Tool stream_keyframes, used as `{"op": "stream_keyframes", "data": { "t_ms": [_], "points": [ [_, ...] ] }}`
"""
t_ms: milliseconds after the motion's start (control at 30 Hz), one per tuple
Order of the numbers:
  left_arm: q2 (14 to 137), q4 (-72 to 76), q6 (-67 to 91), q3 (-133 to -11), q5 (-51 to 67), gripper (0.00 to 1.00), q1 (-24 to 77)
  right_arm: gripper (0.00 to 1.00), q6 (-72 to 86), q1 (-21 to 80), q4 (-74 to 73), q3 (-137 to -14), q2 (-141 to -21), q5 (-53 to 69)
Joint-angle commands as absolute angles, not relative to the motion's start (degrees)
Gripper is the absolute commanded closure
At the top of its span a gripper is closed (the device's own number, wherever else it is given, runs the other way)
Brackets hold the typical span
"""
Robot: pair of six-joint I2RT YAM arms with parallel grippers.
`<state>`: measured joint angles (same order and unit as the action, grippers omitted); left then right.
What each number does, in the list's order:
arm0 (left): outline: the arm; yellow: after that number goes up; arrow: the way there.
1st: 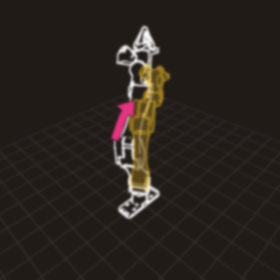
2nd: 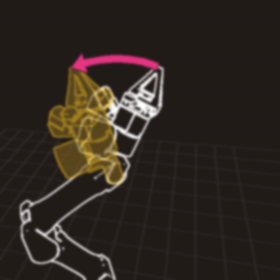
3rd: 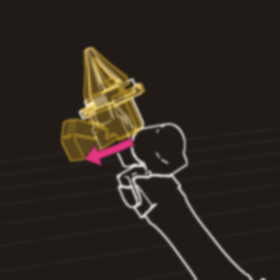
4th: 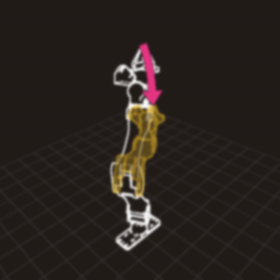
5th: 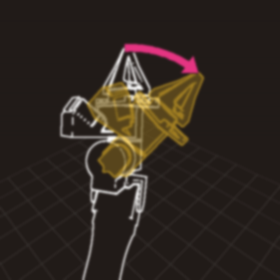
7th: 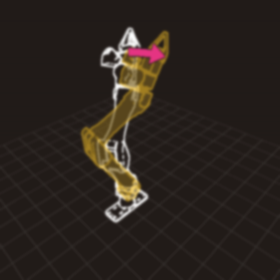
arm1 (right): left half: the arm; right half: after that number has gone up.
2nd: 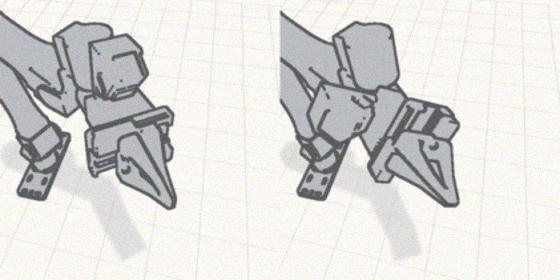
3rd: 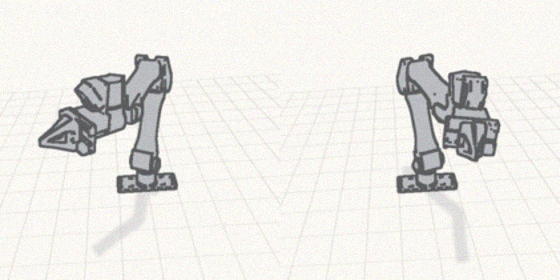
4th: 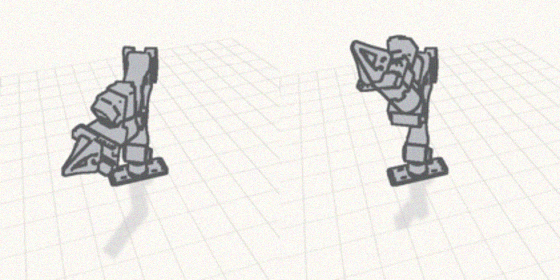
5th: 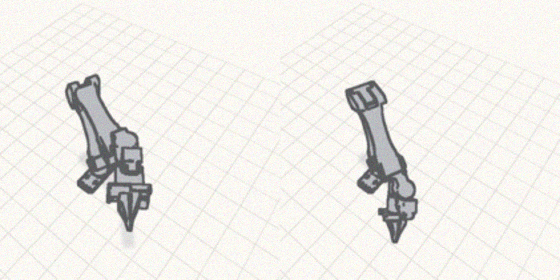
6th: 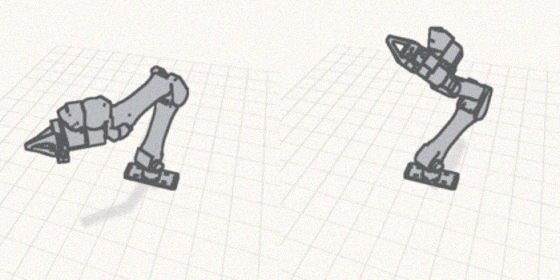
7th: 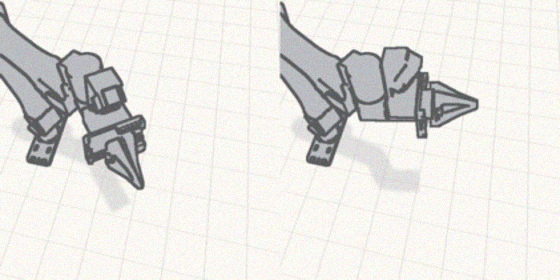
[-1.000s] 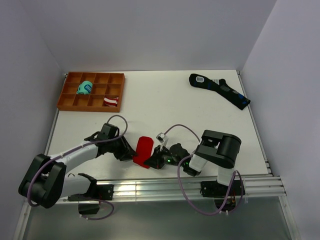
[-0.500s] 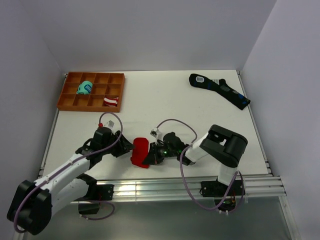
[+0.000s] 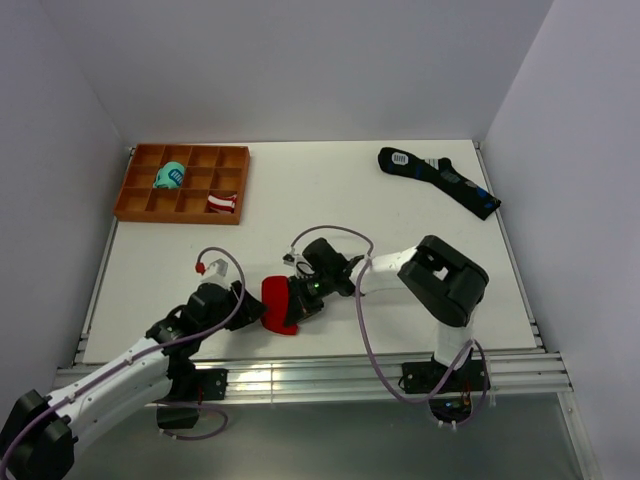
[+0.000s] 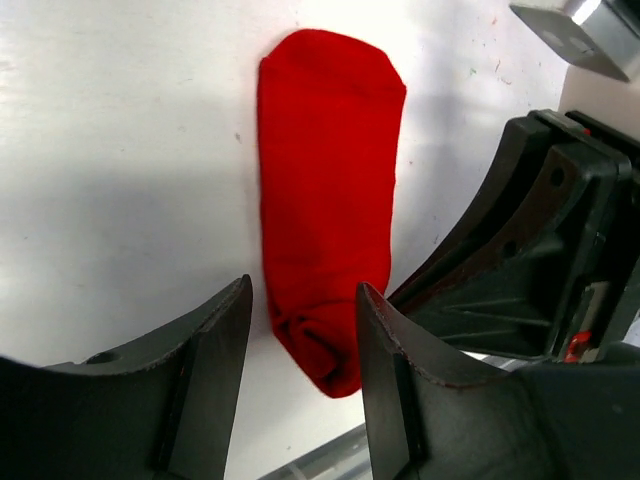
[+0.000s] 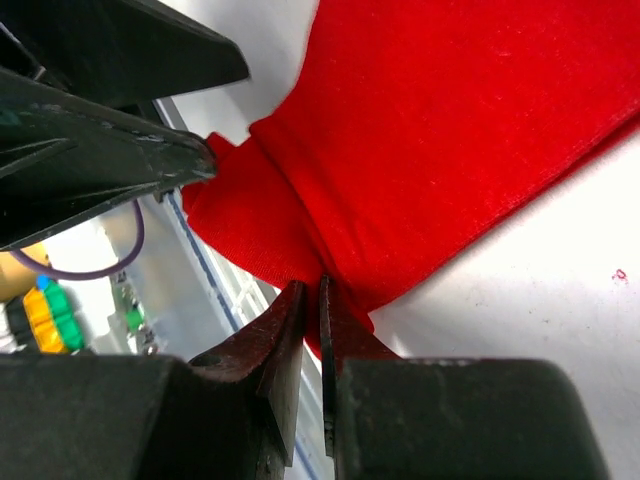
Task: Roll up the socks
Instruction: Roll the sock at the center of the board.
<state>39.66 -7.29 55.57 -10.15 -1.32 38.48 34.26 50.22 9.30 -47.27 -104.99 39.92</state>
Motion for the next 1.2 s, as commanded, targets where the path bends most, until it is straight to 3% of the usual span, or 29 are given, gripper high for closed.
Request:
{"op": "stream_keyframes", "data": {
  "t_ms": [0, 800, 1033, 1167],
  "points": [
    [34.91, -4.48, 57.3, -8.44, -6.59, 0.49, 39.72, 0.85, 28.04, 49.75, -10.52, -49.29, -108.89, 37.09],
    [33.39, 5.88, 57.13, -3.69, -6.69, 0.47, 45.44, 0.85, 19.25, 48.78, -36.99, -72.68, -116.63, 31.65],
    [37.88, 5.19, 60.02, -4.65, -8.87, 0.49, 46.05, 0.86, 18.9, 49.48, -37.97, -73.57, -116.11, 28.48],
    [41.47, 3.17, 65.29, -6.06, -12.03, 0.58, 46.06, 0.87, 18.81, 50.18, -37.18, -72.6, -114.62, 26.82]
  ]
}}
